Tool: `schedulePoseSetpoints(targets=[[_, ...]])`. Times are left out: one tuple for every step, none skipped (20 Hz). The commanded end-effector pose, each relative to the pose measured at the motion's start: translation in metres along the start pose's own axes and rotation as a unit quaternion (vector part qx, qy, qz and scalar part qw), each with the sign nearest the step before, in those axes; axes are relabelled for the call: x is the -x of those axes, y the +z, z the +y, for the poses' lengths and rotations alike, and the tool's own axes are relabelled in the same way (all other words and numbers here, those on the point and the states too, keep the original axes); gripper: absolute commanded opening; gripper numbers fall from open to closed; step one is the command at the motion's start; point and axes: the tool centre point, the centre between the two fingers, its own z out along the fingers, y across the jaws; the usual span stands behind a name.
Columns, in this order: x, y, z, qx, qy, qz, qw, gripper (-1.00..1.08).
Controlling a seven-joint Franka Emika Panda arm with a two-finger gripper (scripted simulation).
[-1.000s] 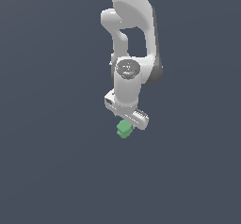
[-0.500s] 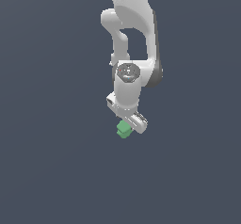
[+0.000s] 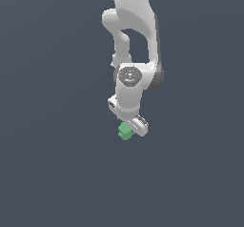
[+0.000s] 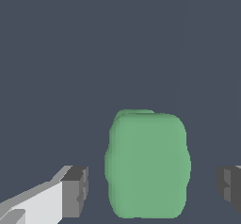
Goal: Pick up the object and move it to a goal position.
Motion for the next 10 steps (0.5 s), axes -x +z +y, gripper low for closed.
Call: schedulePoseSetpoints(targets=[[0.000, 0.011, 0.001, 0.001, 0.001, 0.000, 1.0000, 1.00], [0.001, 0.017, 0.001, 0.001, 0.001, 0.000, 1.0000, 1.00], [0.001, 0.022, 0.001, 0.001, 0.001, 0.000, 1.0000, 1.00], [0.001, 0.028, 0.001, 0.001, 0.001, 0.000, 1.0000, 1.00], [0.001, 0.032, 0.001, 0.001, 0.002, 0.000, 1.0000, 1.00], [0.001, 0.035, 0.001, 0.001, 0.002, 0.000, 1.0000, 1.00], [0.001, 0.038, 0.001, 0.001, 0.002, 0.000, 1.0000, 1.00], [0.001, 0.040, 0.001, 0.001, 0.002, 0.000, 1.0000, 1.00], [0.001, 0.041, 0.001, 0.001, 0.002, 0.000, 1.0000, 1.00], [0.000, 0.042, 0.000, 0.001, 0.002, 0.000, 1.0000, 1.00]])
